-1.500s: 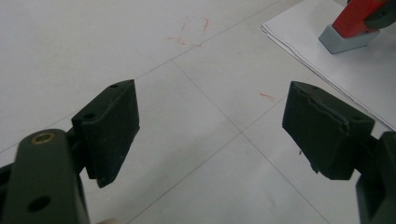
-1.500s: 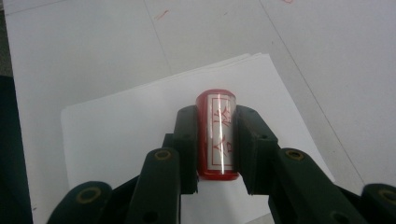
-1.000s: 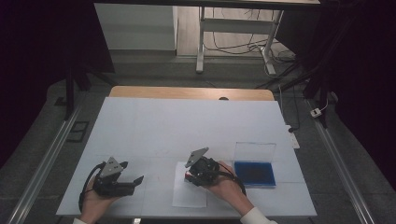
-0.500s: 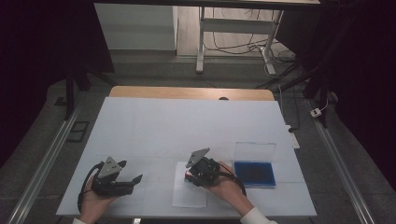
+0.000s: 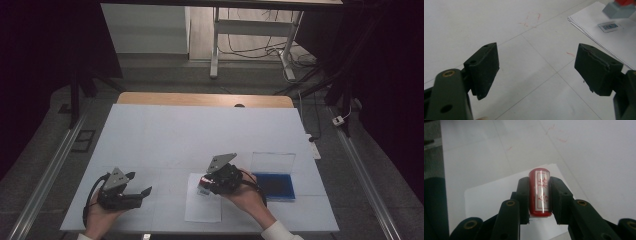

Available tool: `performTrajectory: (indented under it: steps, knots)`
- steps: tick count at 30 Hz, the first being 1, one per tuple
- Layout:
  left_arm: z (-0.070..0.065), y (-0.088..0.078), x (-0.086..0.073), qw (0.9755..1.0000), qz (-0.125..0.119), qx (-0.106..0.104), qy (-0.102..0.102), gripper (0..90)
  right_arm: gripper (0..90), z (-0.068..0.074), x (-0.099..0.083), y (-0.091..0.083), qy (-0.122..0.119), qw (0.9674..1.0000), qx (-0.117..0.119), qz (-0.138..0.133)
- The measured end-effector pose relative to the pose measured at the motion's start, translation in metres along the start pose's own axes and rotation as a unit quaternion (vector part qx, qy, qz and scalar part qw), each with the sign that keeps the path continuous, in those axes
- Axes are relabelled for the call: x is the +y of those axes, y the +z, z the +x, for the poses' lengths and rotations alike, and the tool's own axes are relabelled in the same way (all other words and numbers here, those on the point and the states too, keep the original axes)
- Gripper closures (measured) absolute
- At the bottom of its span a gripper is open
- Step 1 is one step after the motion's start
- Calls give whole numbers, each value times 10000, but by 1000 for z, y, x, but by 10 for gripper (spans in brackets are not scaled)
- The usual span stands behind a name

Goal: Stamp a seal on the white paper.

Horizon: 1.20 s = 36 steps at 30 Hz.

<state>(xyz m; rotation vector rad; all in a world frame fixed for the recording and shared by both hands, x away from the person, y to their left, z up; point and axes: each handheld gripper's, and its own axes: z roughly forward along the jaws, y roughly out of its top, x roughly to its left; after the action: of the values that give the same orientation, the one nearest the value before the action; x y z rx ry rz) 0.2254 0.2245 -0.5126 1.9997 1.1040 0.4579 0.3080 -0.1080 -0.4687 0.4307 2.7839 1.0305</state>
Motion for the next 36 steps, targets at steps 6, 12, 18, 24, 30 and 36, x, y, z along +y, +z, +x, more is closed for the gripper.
performTrajectory:
  steps: [6, 12, 18, 24, 30, 36]
  knots:
    - [-2, 1, 0, 10000, 10, -16, 16, 198, 702, -2, 0, -10, 49, 9999, 26, -154]
    - [-1, 1, 0, 10000, 17, -20, 9, 198, 702, -4, 0, -15, 96, 9996, 36, -245]
    - [-2, 2, 0, 10000, 23, -19, 17, 198, 702, -7, -1, -23, 143, 9994, -18, -317]
    - [-1, 2, 0, 10000, 21, -24, 10, 198, 702, -9, -4, -31, 185, 9989, -82, -420]
    - [-1, 2, 0, 10000, 11, -30, 17, 198, 702, -12, -9, -40, 217, 9986, -156, -456]
    - [-3, 2, 1, 10000, 8, -42, 50, 199, 702, -14, -16, -51, 294, 9982, -253, -464]
